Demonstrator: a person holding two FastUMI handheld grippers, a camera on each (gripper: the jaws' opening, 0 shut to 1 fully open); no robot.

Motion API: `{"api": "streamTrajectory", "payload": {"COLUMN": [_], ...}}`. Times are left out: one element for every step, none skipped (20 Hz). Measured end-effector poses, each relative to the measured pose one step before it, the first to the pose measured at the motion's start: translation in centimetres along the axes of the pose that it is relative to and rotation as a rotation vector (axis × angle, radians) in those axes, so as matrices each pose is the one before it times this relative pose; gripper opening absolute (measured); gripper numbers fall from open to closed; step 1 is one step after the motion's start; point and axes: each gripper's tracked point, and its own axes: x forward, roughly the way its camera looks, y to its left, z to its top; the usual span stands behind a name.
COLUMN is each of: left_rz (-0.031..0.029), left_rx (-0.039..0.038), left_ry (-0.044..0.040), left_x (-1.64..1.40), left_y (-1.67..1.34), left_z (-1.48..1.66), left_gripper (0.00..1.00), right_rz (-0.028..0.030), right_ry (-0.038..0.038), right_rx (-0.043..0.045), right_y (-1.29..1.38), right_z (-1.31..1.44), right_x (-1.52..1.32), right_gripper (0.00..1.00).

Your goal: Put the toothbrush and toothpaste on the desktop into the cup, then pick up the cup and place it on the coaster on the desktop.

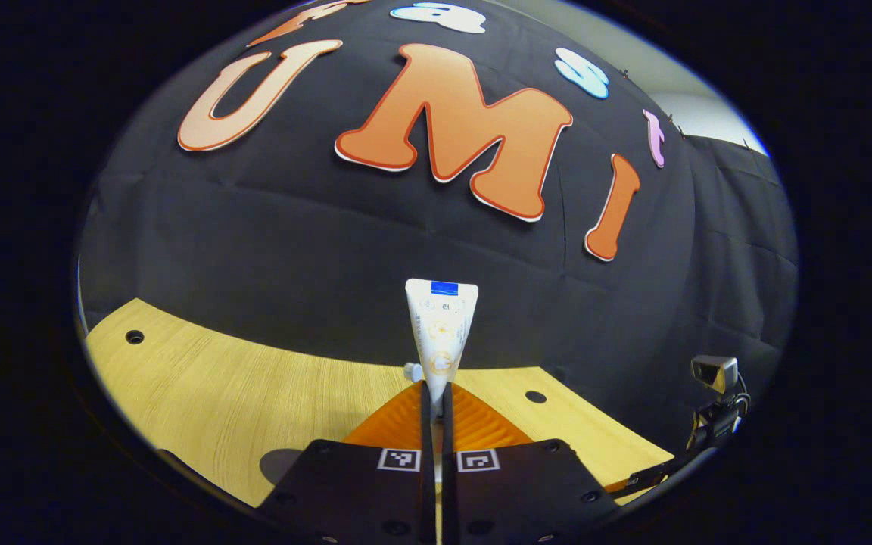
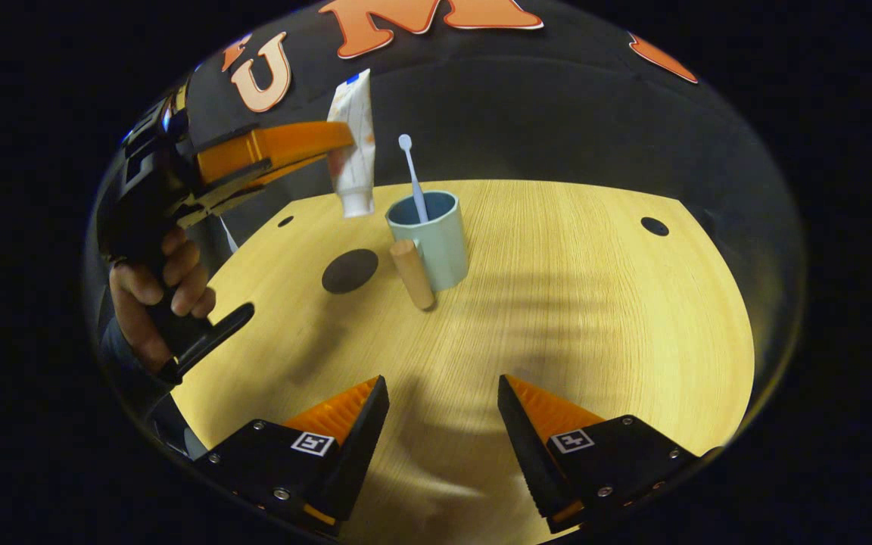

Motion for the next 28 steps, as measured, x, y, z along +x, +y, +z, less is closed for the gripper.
{"api": "streamTrajectory", "payload": {"left_rz": [-0.0016, -0.00444, -0.00174, -0.00142, 0.00312, 0.00269, -0.00611, -0.00724, -0.0114, -0.00594, -0.00478, 0.00497, 0.00476, 0.00831, 0.00677, 0.00651, 0.00616, 0.00928, 0.00599, 0.01179, 0.00724, 0.01284, 0.00072, -0.0065, 0.00004, 0.00042, -0.00947, -0.00989], "left_rx": [0.00578, 0.00675, 0.01394, 0.0185, 0.01772, 0.01555, 0.00938, 0.0143, 0.02012, 0.02221, 0.02441, 0.02604, 0.01958, 0.01546, 0.0133, 0.02226, 0.02915, 0.01648, 0.00722, -0.00256, 0.00219, 0.00761, 0.00247, -0.0089, 0.00096, 0.01115, 0.00629, -0.00643], "left_ry": [-0.0256, -0.02507, -0.01722, -0.01081, -0.01535, -0.01002, -0.00948, -0.00136, -0.0014, -0.00338, -0.00901, -0.00605, -0.00962, -0.00038, 0.00572, -0.00531, -0.00349, -0.00451, 0.00834, -0.005, -0.00022, 0.00631, 0.01745, 0.01056, 0.00637, -0.00354, -0.00236, 0.01057], "left_x": [0.486, 0.686, 0.505, 0.499, 0.365, 0.401, 0.171, 0.1, 0.159, 0.027, 0.098, 0.065, 0.156, -0.05, 0.101, 0.062, 0.134, 0.178, 0.0, 0.007, -0.276, -0.03, -0.089, -0.547, -0.325, -0.749, -0.321, -0.578], "left_y": [0.029, -0.076, 0.022, -0.029, -0.039, 0.033, -0.182, -0.41, -0.332, -0.305, -0.277, -0.089, -0.117, -0.062, -0.133, -0.072, 0.006, 0.103, -0.002, 0.33, 0.106, 0.225, 0.134, -0.022, 0.204, 0.203, -0.064, -0.062], "left_z": [0.16, 0.016, -0.145, -0.566, -0.422, -0.555, -0.449, -0.706, -0.542, -0.542, -0.205, -0.298, -0.072, -0.372, -0.378, -0.434, -0.225, -0.301, -0.313, -0.129, 0.035, -0.134, -0.207, -0.368, -0.122, 0.004, 0.249, 0.22], "left_gripper": [0.03, 0.03, 0.03, 0.03, 0.03, 0.03, 0.03, 0.03, 0.03, 0.03, 0.03, 0.03, 0.03, 0.03, 0.03, 0.03, 0.03, 0.03, 0.03, 0.03, 0.03, 0.04, 0.04, 0.07, 0.08, 0.12, 0.15, 0.21], "right_rz": [-0.00182, 0.00513, 0.00441, 0.00977, 0.00632, 0.00527, 0.00364, 0.00027, -0.00093, -0.00104, 0.00206, -0.0031, -0.00003, -0.00849, 0.00894, -0.00177, -0.01126, -0.00238, 0.00041, -0.0004, -0.00026, 0.0008, -0.00059, 0.00259, -0.00228, 0.00119, -0.00532, -0.00442], "right_ry": [0.00023, -0.00156, 0.00005, -0.00241, -0.00243, 0.0006, -0.00004, -0.00406, -0.00194, -0.00257, -0.00437, -0.00051, -0.00505, 0.00096, -0.01235, -0.01367, -0.00702, -0.00016, 0.00316, 0.00181, 0.00069, -0.00233, -0.00639, -0.01086, -0.00563, -0.00179, 0.00084, -0.00118], "right_rx": [-0.00616, 0.00218, 0.00982, 0.01498, 0.0147, 0.01246, 0.00878, 0.00588, 0.00705, 0.00651, 0.00539, 0.00073, -0.00207, -0.00695, -0.00915, -0.01047, -0.00837, -0.00191, 0.00279, 0.00601, 0.00636, 0.00672, 0.00497, 0.00611, 0.00561, 0.00723, 0.00559, 0.00612], "right_y": [-0.058, -0.063, -0.013, 0.081, 0.018, -0.085, -0.039, -0.165, -0.045, -0.162, 0.005, -0.09, -0.195, -0.163, 0.142, 0.024, -0.118, -0.098, -0.081, -0.07, -0.055, 0.013, -0.047, 0.047, 0.013, 0.11, -0.042, -0.135], "right_z": [-0.013, 0.133, 0.009, 0.049, 0.027, -0.007, -0.016, -0.006, 0.023, 0.107, -0.055, -0.024, -0.087, -0.04, 0.067, 0.481, 0.231, 0.082, -0.105, -0.007, 0.012, 0.162, 0.189, 0.394, 0.203, 0.287, 0.234, 0.203], "right_x": [0.114, 0.147, 0.201, 0.127, 0.084, 0.081, 0.064, 0.082, -0.019, -0.004, 0.007, 0.021, -0.08, -0.017, -0.024, -0.087, -0.044, 0.08, 0.029, 0.068, -0.043, -0.012, -0.084, 0.005, -0.019, 0.045, 0.07, 0.137], "right_gripper": [0.89, 0.89, 0.9, 0.9, 0.9, 0.9, 0.9, 0.9, 0.91, 0.91, 0.91, 0.91, 0.91, 0.91, 0.91, 0.91, 0.91, 0.91, 0.91, 0.9, 0.9, 0.9, 0.9, 0.91, 0.9, 0.9, 0.9, 0.9]}}
